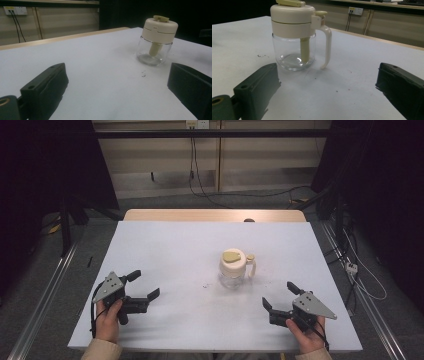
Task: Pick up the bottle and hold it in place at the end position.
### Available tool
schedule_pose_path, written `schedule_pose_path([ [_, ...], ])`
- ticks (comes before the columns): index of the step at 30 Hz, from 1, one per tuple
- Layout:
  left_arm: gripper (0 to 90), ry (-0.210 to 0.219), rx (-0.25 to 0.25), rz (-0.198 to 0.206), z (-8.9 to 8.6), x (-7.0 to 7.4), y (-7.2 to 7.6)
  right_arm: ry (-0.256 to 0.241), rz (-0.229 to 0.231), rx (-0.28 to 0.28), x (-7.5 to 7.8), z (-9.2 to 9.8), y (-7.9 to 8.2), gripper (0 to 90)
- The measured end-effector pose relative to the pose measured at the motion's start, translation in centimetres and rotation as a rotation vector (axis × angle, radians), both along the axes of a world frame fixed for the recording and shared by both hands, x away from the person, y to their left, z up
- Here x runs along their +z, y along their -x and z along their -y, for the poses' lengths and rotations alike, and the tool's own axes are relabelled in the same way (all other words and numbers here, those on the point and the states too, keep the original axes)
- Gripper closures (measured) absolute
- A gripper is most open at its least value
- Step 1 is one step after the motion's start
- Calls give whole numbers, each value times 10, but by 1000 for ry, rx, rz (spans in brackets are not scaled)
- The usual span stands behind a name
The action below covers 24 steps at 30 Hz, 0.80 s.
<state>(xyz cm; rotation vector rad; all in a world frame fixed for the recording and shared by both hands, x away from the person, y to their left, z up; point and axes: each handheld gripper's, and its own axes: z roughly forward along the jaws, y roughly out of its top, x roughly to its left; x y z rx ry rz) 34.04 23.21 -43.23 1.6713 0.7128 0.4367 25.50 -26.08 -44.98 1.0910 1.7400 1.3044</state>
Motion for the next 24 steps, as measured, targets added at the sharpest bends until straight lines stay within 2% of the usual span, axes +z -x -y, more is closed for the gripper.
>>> schedule_pose_path([
  [10, 23, -5, 2, 4, -1, 1, 0, 6, -4, 7, 1, -7, -3, 35],
  [16, 23, -5, -3, 4, 2, 0, 1, 7, -10, -32, 3, -22, -11, 34],
  [19, 23, 4, -6, 7, 2, 0, 2, 17, -10, -24, 4, -30, -15, 33],
  [24, 23, -6, -9, 11, 2, 0, 2, 13, -16, -30, 5, -42, -23, 36],
])
